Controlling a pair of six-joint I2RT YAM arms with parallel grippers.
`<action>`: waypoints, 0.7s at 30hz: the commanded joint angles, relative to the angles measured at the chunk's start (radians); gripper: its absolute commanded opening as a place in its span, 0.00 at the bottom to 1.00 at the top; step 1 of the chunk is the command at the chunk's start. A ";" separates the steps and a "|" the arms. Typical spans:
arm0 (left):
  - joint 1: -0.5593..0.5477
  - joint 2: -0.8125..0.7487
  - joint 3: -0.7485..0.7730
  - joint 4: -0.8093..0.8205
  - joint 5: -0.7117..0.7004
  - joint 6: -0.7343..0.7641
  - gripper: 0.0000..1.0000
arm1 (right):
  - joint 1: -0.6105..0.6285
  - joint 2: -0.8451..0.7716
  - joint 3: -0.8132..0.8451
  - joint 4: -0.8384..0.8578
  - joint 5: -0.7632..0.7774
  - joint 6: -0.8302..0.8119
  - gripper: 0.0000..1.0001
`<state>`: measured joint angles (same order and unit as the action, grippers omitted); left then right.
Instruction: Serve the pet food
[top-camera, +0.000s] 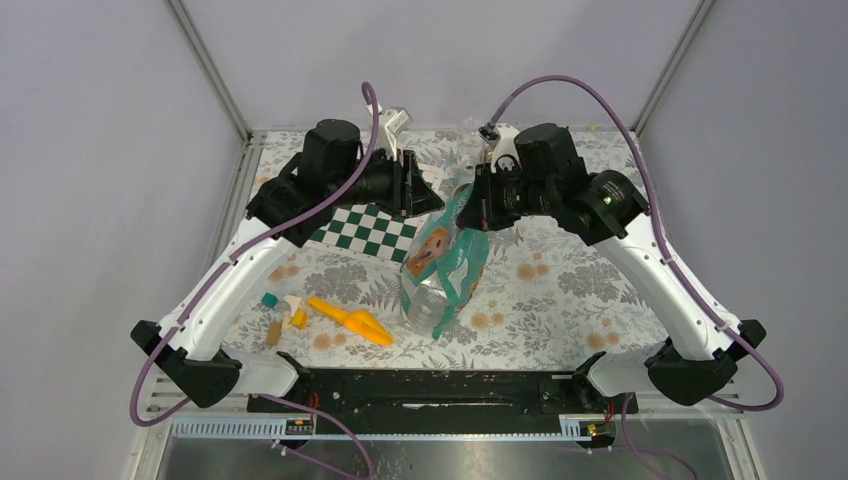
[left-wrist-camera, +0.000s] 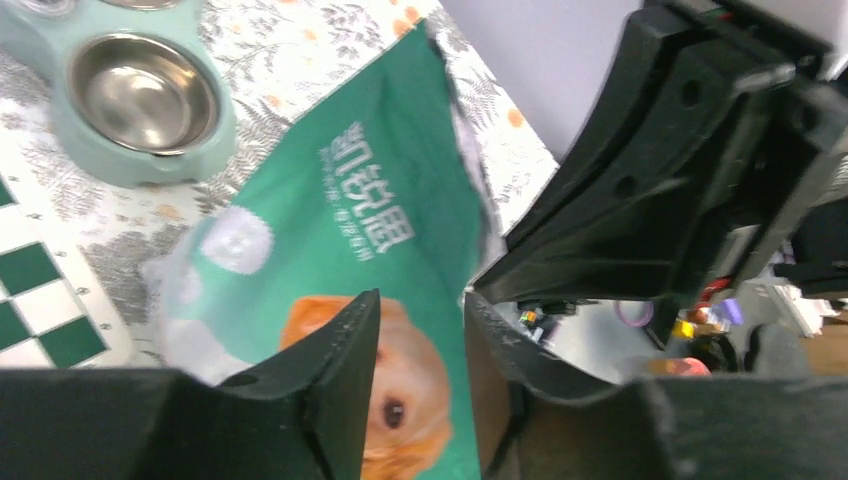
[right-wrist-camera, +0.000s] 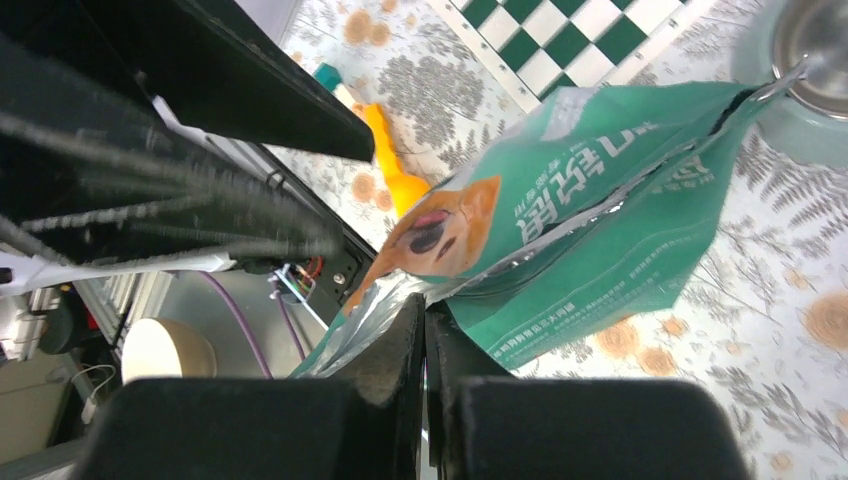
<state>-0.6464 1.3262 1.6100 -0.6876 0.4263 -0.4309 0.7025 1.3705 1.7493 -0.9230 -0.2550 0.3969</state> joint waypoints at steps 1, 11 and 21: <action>0.000 -0.005 -0.019 0.101 0.148 -0.084 0.43 | -0.002 -0.063 -0.085 0.177 -0.089 0.000 0.00; 0.000 0.005 -0.056 0.075 0.174 -0.082 0.31 | -0.003 -0.142 -0.209 0.398 -0.177 0.045 0.00; -0.001 -0.015 -0.052 0.045 0.219 -0.032 0.00 | -0.002 -0.178 -0.264 0.496 -0.181 0.075 0.00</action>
<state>-0.6434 1.3323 1.5440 -0.6350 0.6102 -0.5011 0.6930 1.2427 1.4860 -0.5823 -0.3614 0.4564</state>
